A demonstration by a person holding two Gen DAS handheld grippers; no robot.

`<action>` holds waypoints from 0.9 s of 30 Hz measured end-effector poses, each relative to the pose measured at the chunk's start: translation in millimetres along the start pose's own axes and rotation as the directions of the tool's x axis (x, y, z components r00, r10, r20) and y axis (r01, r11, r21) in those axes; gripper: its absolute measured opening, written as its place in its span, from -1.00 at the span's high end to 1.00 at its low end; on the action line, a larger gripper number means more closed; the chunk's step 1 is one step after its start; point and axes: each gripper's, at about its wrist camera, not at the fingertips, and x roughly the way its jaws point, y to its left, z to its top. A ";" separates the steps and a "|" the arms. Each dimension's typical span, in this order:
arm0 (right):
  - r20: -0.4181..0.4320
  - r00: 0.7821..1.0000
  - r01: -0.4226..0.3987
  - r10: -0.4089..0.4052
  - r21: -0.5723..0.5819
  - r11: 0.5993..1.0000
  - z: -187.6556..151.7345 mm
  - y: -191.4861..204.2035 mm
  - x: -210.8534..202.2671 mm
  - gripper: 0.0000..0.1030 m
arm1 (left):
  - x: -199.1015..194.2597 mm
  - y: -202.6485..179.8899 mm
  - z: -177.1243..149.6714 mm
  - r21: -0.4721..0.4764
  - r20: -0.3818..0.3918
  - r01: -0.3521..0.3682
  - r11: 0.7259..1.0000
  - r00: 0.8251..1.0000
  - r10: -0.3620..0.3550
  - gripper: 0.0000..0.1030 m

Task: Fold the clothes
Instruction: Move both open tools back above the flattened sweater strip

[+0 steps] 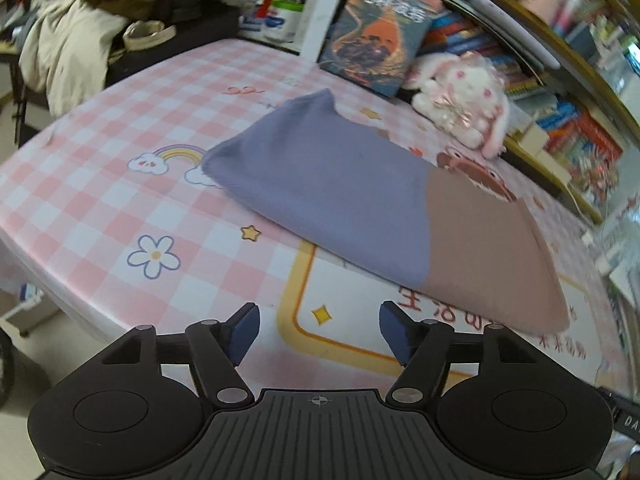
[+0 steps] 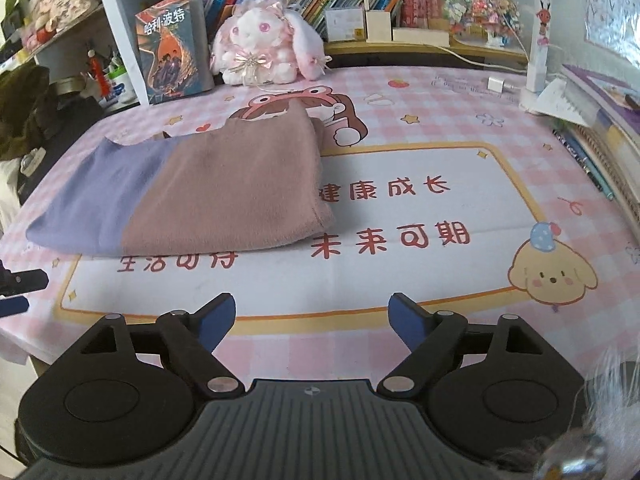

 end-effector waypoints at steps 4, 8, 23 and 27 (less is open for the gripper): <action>0.059 0.998 0.037 -0.036 -0.024 0.999 -1.8 -1.7 -6.4 -0.61 | -6.4 -8.9 -2.9 0.034 0.025 -0.012 0.999 1.000 0.012 -0.43; 0.092 0.994 0.062 -0.058 -0.035 0.997 -2.4 -4.7 -8.7 -0.65 | -11.6 -11.1 -2.5 0.040 0.048 -0.024 0.999 0.999 0.022 -0.47; 0.021 1.000 0.018 -0.017 -0.049 0.999 -13.6 1.1 -0.3 -0.67 | -2.2 -14.6 -11.7 0.080 -0.015 -0.023 0.997 1.000 0.024 -0.49; 0.012 1.000 0.022 -0.021 -0.050 0.999 -13.6 4.9 2.0 -0.67 | 3.3 -12.6 -6.7 0.089 -0.019 -0.011 0.996 1.000 0.013 -0.49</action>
